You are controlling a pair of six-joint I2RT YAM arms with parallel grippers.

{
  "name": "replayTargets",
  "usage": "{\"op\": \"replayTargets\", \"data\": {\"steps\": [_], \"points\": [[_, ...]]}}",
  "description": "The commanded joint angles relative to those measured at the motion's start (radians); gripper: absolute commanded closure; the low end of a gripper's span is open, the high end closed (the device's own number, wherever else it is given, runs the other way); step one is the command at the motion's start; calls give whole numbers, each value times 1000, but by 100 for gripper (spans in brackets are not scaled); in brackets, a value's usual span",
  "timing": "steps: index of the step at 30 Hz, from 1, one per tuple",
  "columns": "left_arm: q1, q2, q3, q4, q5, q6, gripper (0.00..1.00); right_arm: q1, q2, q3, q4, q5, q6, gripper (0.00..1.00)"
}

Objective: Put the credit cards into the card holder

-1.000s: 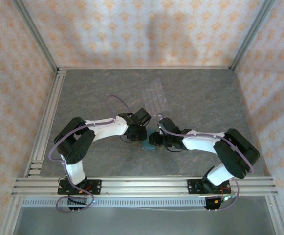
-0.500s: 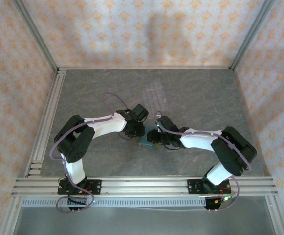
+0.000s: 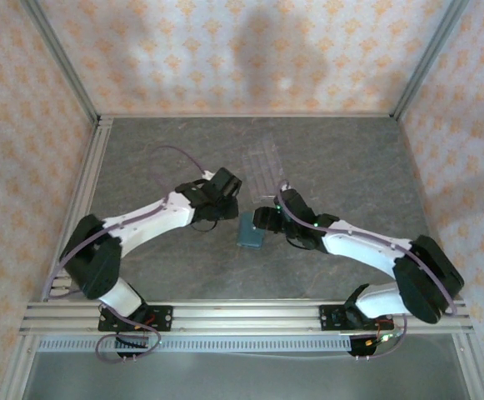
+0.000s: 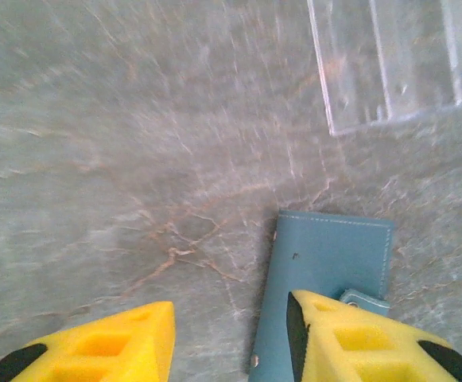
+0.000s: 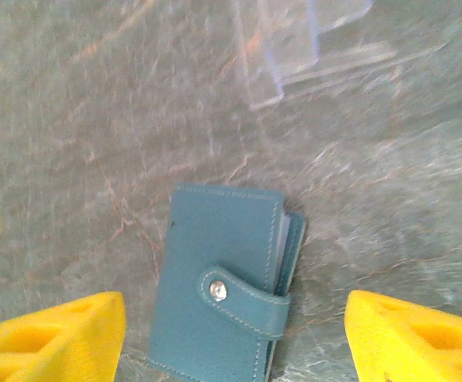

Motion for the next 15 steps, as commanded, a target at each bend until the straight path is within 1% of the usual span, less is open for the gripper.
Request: {"op": "replayTargets", "data": {"steps": [1,3,6,8,10,11,12,13,15], "points": [[10,-125,-24,-98,-165,29,56,-24,-88,46,-127,120,-31,18],[10,-244,-63,-66,-214,52,54,-43,-141,65,-182,157,-49,1],[10,-402,-105,-57,-359,67,49,-68,-213,92,-249,216,-76,1],[10,-481,-128,-43,-410,93,45,-79,-246,104,-289,279,-91,1],[10,-541,-150,-22,-466,112,31,-92,-280,111,-332,365,-98,1],[9,-561,-161,-16,-502,114,27,-103,-298,112,-348,393,-101,1],[10,-575,-170,-16,-548,109,5,-114,-317,112,-356,419,-104,1],[11,-588,-178,-15,-596,102,1,-124,-332,114,-366,442,-106,1],[10,-620,-214,34,-677,116,0,-145,-365,119,-391,504,-97,1]]}}
